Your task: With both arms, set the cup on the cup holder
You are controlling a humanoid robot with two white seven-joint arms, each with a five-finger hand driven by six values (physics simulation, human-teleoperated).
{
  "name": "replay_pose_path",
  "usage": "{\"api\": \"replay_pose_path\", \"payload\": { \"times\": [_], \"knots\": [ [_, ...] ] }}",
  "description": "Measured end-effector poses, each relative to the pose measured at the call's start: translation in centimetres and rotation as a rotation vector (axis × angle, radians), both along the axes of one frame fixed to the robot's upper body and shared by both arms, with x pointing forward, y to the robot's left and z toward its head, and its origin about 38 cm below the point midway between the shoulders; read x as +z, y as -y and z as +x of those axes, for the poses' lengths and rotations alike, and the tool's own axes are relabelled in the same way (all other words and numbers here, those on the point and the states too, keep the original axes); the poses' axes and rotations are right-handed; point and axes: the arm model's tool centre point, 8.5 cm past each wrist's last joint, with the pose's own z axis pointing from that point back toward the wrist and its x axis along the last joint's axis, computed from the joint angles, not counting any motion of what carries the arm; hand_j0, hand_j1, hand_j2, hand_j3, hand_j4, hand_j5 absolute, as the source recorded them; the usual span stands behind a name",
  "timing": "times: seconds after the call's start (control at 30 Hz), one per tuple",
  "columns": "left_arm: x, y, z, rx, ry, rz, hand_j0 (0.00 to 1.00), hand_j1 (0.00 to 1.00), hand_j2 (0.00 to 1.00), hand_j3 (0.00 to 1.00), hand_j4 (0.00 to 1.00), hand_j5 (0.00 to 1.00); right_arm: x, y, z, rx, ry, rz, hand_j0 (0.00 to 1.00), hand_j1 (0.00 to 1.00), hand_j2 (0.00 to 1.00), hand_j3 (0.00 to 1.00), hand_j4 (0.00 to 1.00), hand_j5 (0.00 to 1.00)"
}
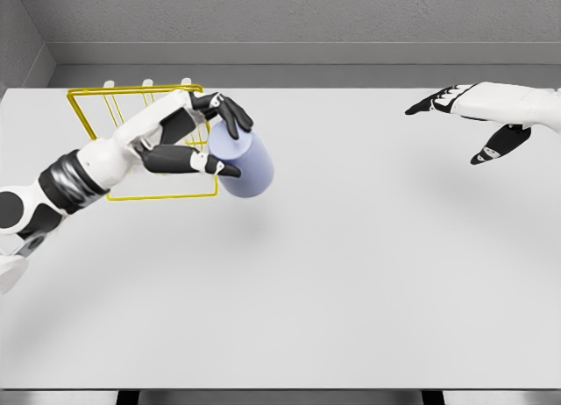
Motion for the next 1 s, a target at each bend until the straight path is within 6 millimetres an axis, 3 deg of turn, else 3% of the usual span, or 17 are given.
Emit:
{"api": "replay_pose_path", "payload": {
  "times": [0.53,1.0],
  "knots": [
    [3.5,-0.8,1.1,0.006,0.055,-0.011,0.32,0.32,0.32,0.32,0.32,0.32,0.0,0.0,0.0,0.000,0.000,0.000,1.00,1.00,1.00,1.00,1.00,1.00],
    [5.0,-2.2,2.2,0.058,0.059,0.023,0.31,0.31,0.31,0.31,0.31,0.31,0.0,0.0,0.0,-0.001,0.000,0.001,1.00,1.00,1.00,1.00,1.00,1.00]
  ]
}}
